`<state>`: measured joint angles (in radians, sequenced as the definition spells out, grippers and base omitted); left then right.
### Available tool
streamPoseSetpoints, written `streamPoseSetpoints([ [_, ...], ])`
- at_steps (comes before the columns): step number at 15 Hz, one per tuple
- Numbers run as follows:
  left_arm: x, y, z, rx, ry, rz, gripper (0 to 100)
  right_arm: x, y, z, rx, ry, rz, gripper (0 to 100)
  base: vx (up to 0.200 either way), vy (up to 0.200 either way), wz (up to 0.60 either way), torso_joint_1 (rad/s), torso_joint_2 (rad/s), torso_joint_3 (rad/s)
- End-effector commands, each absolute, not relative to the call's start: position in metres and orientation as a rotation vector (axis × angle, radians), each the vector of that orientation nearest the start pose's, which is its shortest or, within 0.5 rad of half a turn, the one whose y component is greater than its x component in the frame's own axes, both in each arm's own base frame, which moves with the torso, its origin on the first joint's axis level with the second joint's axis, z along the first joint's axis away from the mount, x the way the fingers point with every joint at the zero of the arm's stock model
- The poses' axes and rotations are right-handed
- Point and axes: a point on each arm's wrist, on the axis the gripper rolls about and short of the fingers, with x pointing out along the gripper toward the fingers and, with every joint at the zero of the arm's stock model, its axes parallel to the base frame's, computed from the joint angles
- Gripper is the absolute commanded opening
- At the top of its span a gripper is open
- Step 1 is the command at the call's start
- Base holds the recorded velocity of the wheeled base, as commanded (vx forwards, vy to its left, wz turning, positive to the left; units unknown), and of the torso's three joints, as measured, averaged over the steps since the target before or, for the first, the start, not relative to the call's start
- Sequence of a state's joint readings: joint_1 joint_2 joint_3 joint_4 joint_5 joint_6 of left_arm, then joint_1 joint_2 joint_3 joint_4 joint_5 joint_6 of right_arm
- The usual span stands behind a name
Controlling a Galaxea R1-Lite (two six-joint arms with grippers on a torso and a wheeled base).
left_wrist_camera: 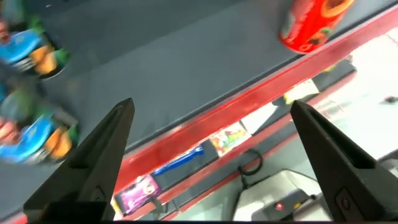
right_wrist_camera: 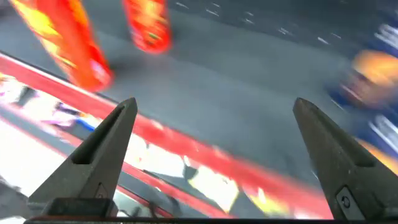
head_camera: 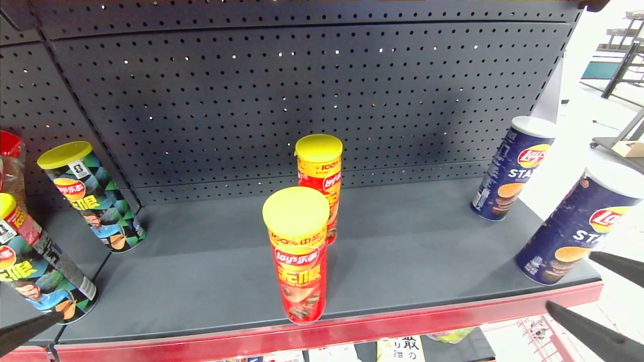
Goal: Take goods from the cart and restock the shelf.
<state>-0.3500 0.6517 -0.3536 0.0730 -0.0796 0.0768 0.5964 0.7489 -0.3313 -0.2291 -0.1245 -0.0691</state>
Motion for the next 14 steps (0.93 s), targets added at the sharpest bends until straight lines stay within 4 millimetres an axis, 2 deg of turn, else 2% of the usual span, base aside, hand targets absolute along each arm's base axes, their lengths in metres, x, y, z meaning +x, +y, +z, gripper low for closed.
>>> streamPoseSetpoints([
  [1,0.068,-0.028,0.172,0.125,0.417,-0.477,100,0.005,-0.002,0.166,-0.104,0.092,0.287,100,0.000,0.000,0.00,0.000,0.00,0.000],
  [2,0.081,-0.033,0.172,0.125,0.453,-0.484,100,-0.013,-0.010,0.154,-0.100,0.118,0.188,100,0.000,0.000,0.00,0.000,0.00,0.000],
  [3,0.087,-0.035,0.171,0.127,0.481,-0.485,100,-0.020,-0.010,0.148,-0.096,0.128,0.101,100,0.000,0.000,0.00,0.000,0.00,0.000],
  [4,0.090,-0.036,0.170,0.129,0.493,-0.487,100,-0.023,-0.010,0.143,-0.093,0.129,0.053,100,0.000,0.000,0.00,0.000,0.00,0.000],
  [6,0.108,-0.045,0.171,0.134,0.556,-0.505,100,-0.029,-0.006,0.121,-0.082,0.135,-0.112,100,0.000,0.000,0.00,0.000,0.00,0.000],
  [8,0.123,-0.060,0.172,0.152,0.599,-0.559,100,-0.032,-0.005,0.103,-0.078,0.122,-0.131,100,0.000,0.000,0.00,0.000,0.00,0.000],
  [10,0.133,-0.074,0.169,0.149,0.650,-0.599,100,-0.031,-0.004,0.095,-0.079,0.134,-0.130,100,0.000,0.000,0.00,0.000,0.00,0.000],
  [14,0.147,-0.088,0.163,0.155,0.711,-0.609,100,-0.033,-0.002,0.089,-0.074,0.113,-0.074,100,0.000,0.000,0.00,0.000,0.00,0.000],
])
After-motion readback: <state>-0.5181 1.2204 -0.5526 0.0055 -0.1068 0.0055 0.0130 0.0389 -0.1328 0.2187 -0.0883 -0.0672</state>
